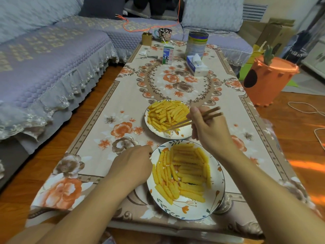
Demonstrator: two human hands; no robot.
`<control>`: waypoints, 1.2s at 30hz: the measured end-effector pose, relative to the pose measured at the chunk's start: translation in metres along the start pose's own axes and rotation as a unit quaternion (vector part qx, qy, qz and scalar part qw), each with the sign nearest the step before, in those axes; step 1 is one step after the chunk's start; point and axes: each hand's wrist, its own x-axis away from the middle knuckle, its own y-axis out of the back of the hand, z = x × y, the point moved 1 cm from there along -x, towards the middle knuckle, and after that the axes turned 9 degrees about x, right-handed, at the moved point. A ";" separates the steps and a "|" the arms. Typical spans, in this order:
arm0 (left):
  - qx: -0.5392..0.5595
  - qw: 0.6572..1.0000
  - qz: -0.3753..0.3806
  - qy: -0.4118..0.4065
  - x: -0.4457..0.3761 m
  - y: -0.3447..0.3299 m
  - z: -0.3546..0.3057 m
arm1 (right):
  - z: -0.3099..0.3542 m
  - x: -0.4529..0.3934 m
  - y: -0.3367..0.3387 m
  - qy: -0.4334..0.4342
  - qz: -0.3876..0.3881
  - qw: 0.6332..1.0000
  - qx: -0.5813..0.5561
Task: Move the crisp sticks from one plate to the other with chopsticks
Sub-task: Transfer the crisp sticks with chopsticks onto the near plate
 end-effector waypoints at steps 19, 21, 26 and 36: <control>0.014 1.000 0.007 0.018 0.005 0.011 0.000 | 0.028 0.035 0.039 0.030 0.061 0.991 -0.119; 0.016 1.000 0.003 0.022 0.004 0.010 0.001 | 0.024 0.035 0.029 0.048 0.072 0.989 -0.119; 0.020 1.000 0.000 0.022 0.002 0.010 0.003 | 0.026 0.033 0.023 0.091 0.095 0.991 -0.020; 0.007 1.000 0.006 0.005 0.005 0.011 0.001 | 0.008 0.010 0.040 -0.010 -0.077 0.993 -0.086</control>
